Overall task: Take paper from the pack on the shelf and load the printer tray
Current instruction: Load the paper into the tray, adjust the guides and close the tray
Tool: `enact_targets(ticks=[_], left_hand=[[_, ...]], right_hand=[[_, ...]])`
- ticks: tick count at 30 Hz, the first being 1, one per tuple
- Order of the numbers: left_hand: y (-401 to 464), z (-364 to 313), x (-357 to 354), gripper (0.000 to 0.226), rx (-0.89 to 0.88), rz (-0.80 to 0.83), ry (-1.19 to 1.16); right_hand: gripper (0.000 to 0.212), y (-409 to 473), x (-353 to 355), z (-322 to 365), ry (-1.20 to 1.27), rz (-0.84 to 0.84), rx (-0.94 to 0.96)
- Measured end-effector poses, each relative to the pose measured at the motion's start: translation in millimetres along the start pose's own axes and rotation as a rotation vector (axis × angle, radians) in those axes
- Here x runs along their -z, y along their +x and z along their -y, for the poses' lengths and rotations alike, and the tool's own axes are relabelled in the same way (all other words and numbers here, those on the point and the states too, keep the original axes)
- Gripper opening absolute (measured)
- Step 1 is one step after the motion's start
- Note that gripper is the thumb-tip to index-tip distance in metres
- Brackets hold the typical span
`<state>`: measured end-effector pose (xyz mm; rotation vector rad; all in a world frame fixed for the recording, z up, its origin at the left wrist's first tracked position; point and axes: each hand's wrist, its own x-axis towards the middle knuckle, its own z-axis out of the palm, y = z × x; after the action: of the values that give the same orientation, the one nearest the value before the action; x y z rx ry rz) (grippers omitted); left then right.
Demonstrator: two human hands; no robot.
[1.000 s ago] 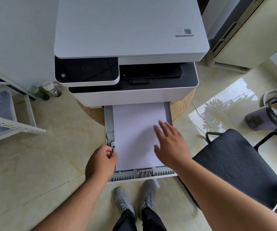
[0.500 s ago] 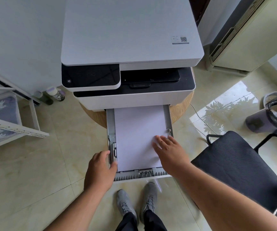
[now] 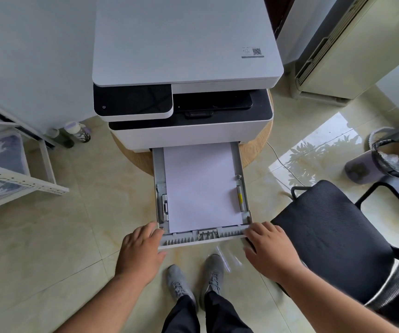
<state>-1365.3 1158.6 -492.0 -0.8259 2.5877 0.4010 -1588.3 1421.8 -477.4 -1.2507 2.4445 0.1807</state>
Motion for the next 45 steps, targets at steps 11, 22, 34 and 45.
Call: enact_targets(ticks=[11, 22, 34, 45], left_hand=[[-2, -1, -1, 0.045, 0.049, -0.059, -0.150], [8, 9, 4, 0.037, -0.160, -0.120, -0.070], [11, 17, 3, 0.040, -0.214, -0.231, -0.052], [32, 25, 13, 0.027, -0.211, -0.294, -0.102]], right_hand=[[0.034, 18, 9, 5, -0.147, -0.051, -0.043], [0.013, 34, 11, 8, -0.090, -0.143, -0.044], [0.025, 43, 10, 0, -0.136, -0.039, 0.042], [0.035, 63, 17, -8, -0.082, -0.205, 0.072]])
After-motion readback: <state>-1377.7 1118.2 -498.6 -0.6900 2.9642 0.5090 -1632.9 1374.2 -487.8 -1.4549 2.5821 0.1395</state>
